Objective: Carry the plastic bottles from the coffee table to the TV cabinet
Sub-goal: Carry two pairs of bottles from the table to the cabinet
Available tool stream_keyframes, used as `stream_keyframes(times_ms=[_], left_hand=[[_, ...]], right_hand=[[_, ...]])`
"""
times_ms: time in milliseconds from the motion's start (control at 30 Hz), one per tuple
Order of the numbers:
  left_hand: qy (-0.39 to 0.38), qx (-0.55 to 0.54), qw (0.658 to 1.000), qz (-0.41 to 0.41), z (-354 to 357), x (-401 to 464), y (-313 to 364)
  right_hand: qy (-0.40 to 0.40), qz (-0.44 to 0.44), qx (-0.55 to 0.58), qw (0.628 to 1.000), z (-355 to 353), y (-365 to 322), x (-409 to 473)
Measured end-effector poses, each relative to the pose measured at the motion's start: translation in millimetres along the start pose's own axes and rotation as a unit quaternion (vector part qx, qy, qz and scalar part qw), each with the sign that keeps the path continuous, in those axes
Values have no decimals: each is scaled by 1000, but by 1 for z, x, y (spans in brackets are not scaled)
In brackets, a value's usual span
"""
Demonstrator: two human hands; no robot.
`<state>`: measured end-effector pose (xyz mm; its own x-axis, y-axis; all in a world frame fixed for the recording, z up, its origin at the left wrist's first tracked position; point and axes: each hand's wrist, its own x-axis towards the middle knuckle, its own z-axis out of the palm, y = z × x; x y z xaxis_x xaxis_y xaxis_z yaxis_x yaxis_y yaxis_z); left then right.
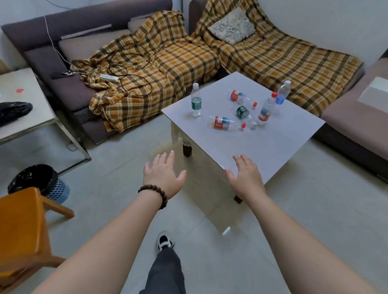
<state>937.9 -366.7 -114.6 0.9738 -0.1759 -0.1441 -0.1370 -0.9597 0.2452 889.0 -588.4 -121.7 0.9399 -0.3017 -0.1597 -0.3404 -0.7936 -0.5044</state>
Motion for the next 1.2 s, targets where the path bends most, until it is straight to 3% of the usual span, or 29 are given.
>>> stream_keyframes(times_ms=[267,600,1200], left_hand=[[-18,-11,1000,23,-6,166,-23],[-51,15,994,93,-47,382,-43],[-135,42,979,150,1,547,14]], right_hand=[[-8,20,-27,999,27,-44,148],[5,109,-27,994,40,-104,309],[17,221,11,975,43,-57,439]])
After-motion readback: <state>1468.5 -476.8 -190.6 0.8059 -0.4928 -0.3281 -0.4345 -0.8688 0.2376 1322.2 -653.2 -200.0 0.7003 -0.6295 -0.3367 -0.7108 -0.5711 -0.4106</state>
